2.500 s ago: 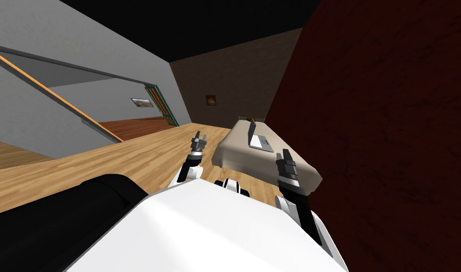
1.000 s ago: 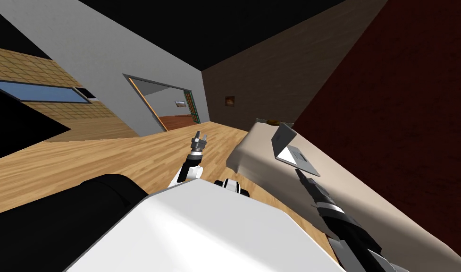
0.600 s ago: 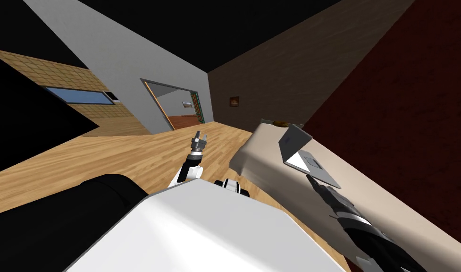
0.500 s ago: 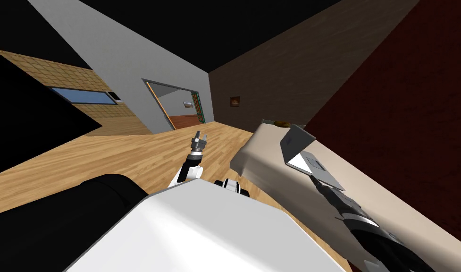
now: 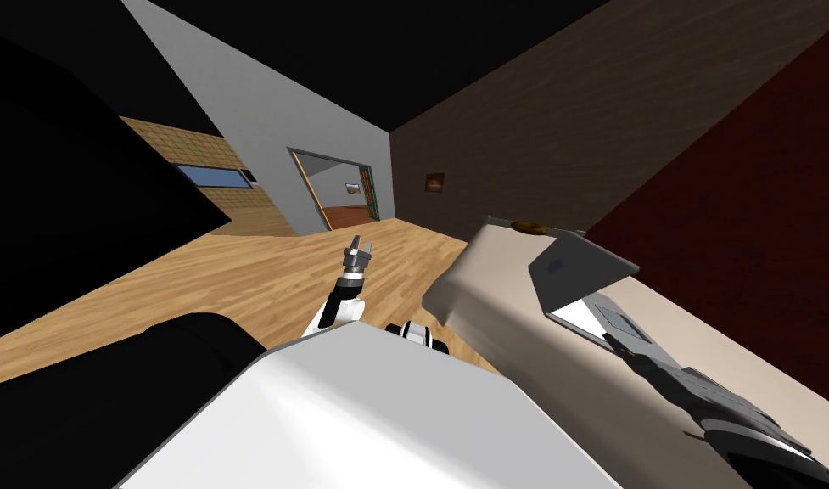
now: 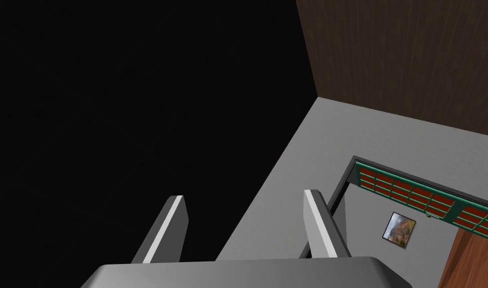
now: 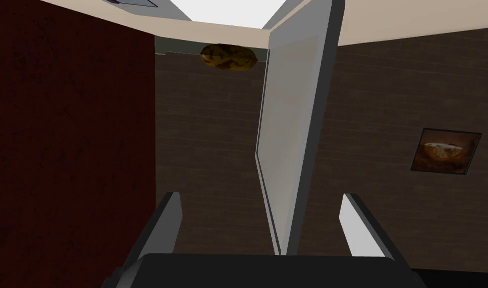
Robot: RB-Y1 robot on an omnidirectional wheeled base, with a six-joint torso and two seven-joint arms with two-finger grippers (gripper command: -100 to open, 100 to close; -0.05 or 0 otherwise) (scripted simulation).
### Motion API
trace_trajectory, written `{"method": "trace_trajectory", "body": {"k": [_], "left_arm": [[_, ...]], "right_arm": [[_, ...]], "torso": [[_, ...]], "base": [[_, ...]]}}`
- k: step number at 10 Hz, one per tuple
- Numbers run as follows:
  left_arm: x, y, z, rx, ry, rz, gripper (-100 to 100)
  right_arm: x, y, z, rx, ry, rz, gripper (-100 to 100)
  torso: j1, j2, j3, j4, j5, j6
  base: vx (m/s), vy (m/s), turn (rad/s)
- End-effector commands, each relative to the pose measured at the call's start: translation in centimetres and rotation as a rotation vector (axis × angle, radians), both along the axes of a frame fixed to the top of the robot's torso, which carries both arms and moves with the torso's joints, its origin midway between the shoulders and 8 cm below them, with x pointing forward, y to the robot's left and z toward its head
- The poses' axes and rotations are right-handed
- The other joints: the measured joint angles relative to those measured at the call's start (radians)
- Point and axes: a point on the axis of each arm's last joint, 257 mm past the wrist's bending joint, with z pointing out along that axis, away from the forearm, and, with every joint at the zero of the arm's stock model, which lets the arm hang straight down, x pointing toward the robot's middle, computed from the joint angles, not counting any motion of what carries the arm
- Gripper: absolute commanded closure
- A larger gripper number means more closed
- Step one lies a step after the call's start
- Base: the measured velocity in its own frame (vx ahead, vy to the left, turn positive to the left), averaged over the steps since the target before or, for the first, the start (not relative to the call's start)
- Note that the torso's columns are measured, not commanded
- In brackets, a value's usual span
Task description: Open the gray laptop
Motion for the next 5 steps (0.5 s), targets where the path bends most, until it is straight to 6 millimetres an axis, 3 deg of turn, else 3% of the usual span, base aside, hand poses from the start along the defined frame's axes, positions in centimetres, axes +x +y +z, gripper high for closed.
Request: {"method": "trace_trajectory", "body": {"k": [1, 3, 4, 5], "left_arm": [[0.0, 0.0, 0.0, 0.0, 0.0, 0.0, 0], [0.0, 0.0, 0.0, 0.0, 0.0, 0.0, 0], [0.0, 0.0, 0.0, 0.0, 0.0, 0.0, 0], [0.0, 0.0, 0.0, 0.0, 0.0, 0.0, 0]], "right_arm": [[-1.4, -4.5, 2.6, -0.132, 0.069, -0.06, -100], [-2.4, -8.0, 5.3, -0.244, 0.121, -0.109, -100], [-2.4, -8.0, 5.3, -0.244, 0.122, -0.109, -100], [-2.8, -9.5, 6.7, -0.297, 0.144, -0.131, -100]], "torso": [[0.0, 0.001, 0.0, 0.0, 0.0, -0.001], [0.003, -0.002, -0.001, 0.0, 0.001, 0.0], [0.003, -0.002, -0.001, -0.001, 0.001, -0.001], [0.001, -0.002, -0.001, -0.001, 0.0, 0.0]], "base": [[0.029, 0.065, 0.216], [0.051, 0.082, 0.194], [0.05, 0.06, 0.058], [0.04, 0.05, 0.114]]}}
